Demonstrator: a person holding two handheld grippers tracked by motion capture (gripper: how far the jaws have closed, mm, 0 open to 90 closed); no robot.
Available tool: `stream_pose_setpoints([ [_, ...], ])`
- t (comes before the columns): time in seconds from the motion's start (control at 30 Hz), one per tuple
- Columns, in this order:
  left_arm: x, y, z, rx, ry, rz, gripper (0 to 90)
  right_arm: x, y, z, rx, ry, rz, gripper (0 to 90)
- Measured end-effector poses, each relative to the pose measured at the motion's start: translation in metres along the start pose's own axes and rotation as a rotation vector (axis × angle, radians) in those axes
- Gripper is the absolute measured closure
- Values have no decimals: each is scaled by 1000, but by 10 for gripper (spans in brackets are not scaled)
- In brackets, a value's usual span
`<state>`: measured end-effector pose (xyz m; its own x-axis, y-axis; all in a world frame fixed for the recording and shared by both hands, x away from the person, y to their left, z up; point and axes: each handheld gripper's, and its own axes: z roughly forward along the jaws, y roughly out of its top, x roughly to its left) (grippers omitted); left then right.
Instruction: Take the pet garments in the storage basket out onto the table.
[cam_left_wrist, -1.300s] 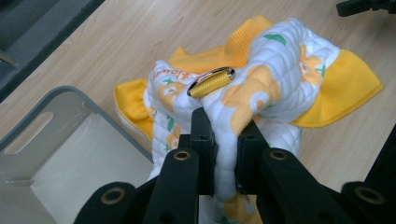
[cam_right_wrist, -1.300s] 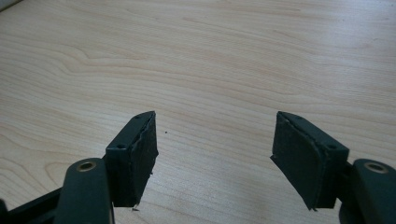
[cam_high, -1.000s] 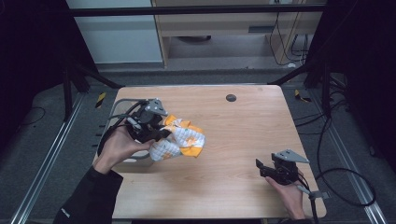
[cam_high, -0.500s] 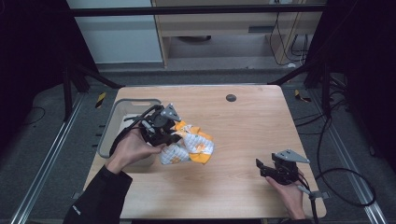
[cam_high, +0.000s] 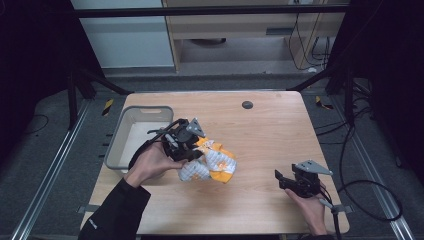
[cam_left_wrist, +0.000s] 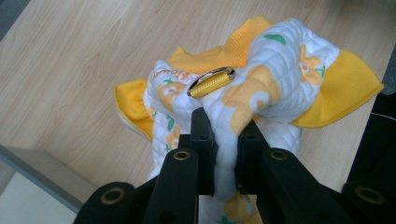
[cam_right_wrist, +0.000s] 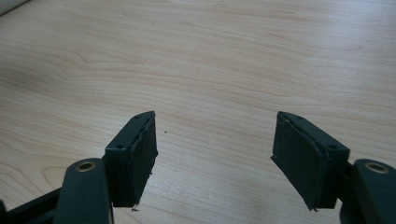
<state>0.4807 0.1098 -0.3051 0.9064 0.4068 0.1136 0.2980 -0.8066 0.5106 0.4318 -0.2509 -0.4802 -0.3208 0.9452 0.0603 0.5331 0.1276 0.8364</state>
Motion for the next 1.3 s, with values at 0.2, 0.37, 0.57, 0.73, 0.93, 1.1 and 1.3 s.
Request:
stream_pose_setpoints([
  [0.2,-2,2,8,10,-8,8,811,-1,0,0,-5,-5,3,299],
  [0.37,-6,5,21,23,-26,22,811,-1,1,-1,-8,-8,8,298],
  [0.57,-9,5,35,45,-37,35,810,-2,0,-1,-12,-15,6,298],
  [0.73,-10,6,46,52,-51,35,810,-2,0,-1,-13,-17,6,297],
  [0.93,-11,8,57,66,-55,44,810,-3,0,-2,-13,-18,5,297],
  [1.1,-14,8,71,72,-70,53,809,-3,0,-2,-13,-15,13,296],
  [1.3,-19,7,85,88,-81,64,806,-3,0,-2,-14,-17,11,297],
])
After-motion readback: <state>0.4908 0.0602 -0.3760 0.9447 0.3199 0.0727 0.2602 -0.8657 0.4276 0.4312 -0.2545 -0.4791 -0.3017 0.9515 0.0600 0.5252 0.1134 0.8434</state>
